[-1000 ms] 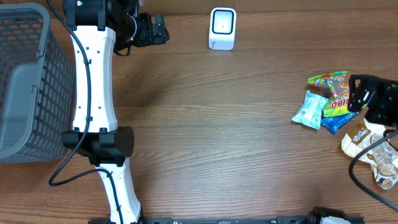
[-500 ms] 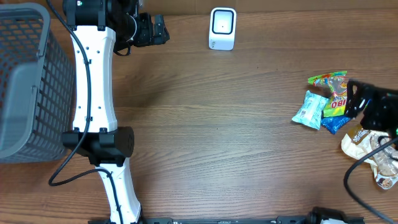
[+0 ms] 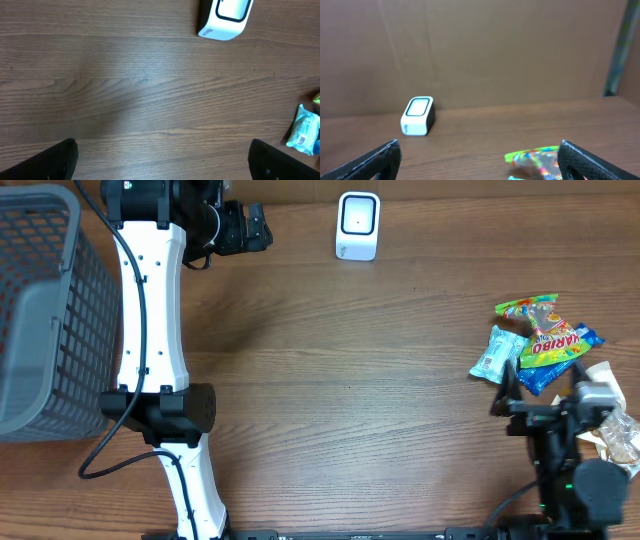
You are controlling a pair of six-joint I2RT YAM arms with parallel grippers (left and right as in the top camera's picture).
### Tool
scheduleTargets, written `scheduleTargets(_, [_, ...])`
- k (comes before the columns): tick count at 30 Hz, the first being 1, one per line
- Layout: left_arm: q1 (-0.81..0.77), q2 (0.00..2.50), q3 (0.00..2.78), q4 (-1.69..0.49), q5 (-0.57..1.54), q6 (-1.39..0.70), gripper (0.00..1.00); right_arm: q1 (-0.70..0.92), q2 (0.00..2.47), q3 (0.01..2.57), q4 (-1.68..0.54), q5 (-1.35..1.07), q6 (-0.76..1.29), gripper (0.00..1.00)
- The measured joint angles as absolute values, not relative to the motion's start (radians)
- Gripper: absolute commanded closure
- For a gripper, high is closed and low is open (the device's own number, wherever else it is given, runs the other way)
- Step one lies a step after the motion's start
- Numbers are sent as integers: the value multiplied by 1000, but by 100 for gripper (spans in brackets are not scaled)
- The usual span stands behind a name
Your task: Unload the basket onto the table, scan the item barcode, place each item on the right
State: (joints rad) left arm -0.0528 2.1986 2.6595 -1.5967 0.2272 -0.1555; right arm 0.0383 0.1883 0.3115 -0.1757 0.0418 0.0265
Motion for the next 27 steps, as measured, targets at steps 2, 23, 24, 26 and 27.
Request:
scheduleTargets(2, [-53,2199,2659,-1598,227,-155,0,57,146,229,-125,41,26,0])
scheduleTargets(23, [-53,2199,2659,-1597,227,-155,0,93,15,19,-86,29,26,0])
scheduleTargets(24, [-53,2199,2659,-1597,227,-155,0,93,15,19,-85,29,26,0])
scheduleTargets(26, [-53,2199,2659,-1597,227,-155,0,93,15,19,-85,29,26,0])
scheduleTargets(27, [-53,2199,2659,-1597,227,-155,0,93,15,19,-86,28,27,0])
